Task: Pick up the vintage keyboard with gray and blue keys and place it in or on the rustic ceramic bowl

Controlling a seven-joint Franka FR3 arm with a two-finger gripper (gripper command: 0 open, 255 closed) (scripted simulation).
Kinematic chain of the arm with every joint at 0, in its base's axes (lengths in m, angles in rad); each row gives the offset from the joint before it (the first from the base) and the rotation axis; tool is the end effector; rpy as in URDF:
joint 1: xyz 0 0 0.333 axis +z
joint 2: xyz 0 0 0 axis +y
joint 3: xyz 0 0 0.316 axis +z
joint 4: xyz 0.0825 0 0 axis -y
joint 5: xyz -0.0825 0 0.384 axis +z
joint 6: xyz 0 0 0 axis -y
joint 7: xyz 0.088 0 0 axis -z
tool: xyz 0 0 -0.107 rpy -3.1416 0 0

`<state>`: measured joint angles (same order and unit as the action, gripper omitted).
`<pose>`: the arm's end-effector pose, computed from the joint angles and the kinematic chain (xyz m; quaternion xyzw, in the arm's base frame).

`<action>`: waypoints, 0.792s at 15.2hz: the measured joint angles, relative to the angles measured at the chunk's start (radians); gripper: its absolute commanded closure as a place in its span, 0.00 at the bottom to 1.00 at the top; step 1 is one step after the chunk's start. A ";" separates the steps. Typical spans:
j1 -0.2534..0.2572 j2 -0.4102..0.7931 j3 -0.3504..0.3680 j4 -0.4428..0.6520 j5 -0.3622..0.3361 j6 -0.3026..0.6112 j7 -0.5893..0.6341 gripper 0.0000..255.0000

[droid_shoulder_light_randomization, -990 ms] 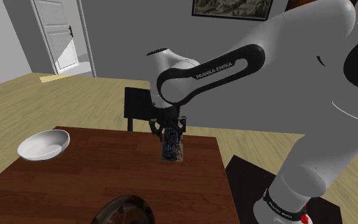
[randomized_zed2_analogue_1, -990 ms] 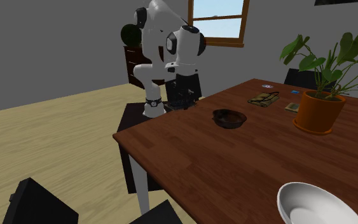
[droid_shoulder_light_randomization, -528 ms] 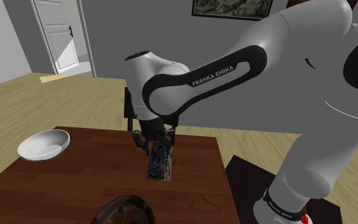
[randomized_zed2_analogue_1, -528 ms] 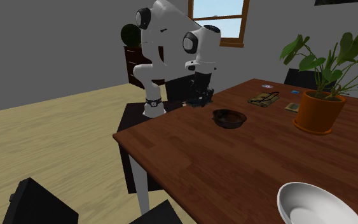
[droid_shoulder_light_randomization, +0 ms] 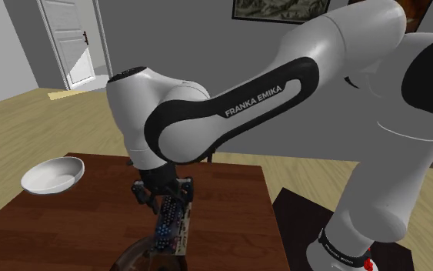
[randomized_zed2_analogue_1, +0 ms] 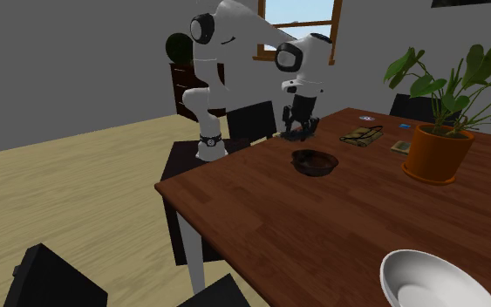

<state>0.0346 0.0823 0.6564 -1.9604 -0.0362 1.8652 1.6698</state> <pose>0.4323 0.3465 0.4285 0.8834 -0.4617 -0.0380 0.0708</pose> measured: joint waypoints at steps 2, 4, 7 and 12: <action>0.034 0.043 0.021 0.043 -0.020 -0.011 0.061 1.00; 0.075 0.108 0.037 0.113 -0.055 -0.030 0.127 1.00; 0.118 0.174 0.045 0.172 -0.092 -0.038 0.187 1.00; 0.127 0.205 0.039 0.143 -0.113 0.014 0.203 1.00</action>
<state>0.1619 0.2870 0.6951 -1.8171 -0.1489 1.8789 1.8726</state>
